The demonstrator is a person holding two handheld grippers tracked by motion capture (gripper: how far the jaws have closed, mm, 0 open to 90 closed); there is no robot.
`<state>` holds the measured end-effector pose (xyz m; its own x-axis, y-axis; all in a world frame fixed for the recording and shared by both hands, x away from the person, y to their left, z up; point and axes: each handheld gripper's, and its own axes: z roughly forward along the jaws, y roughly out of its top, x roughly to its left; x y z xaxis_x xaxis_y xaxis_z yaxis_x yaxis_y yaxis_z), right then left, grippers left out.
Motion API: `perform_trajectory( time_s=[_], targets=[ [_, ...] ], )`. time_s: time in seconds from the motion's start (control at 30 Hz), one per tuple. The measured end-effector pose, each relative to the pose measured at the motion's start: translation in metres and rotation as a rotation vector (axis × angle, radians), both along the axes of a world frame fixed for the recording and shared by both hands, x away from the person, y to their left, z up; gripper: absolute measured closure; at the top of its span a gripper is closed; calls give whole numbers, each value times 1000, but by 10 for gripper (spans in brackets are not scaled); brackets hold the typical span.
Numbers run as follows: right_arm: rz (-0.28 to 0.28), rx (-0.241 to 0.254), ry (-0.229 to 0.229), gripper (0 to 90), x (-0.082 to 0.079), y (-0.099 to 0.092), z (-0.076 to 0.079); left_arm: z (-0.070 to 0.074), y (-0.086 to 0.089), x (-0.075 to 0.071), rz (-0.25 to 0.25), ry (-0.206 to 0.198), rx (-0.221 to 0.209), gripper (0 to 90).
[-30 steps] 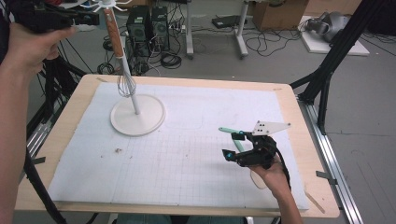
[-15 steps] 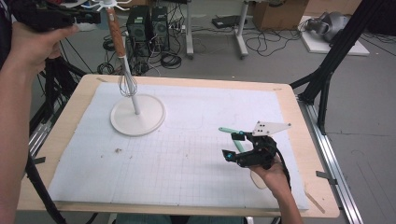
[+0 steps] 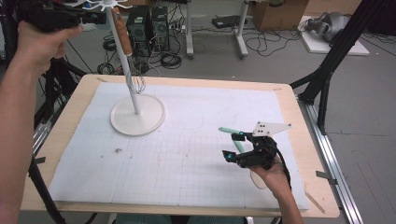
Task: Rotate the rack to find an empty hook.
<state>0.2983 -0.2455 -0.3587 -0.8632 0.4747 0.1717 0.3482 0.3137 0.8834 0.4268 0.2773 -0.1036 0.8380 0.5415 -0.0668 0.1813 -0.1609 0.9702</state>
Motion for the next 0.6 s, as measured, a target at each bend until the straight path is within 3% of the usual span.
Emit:
perform_trajectory(
  time_s=[0.33,0.6],
  targets=[
    [4,0,-5,210,0,-1,0,2,-12,1,-13,-1,18,895],
    [5,-1,-3,209,0,0,0,5,-5,-5,-21,-8,26,895]
  ],
)
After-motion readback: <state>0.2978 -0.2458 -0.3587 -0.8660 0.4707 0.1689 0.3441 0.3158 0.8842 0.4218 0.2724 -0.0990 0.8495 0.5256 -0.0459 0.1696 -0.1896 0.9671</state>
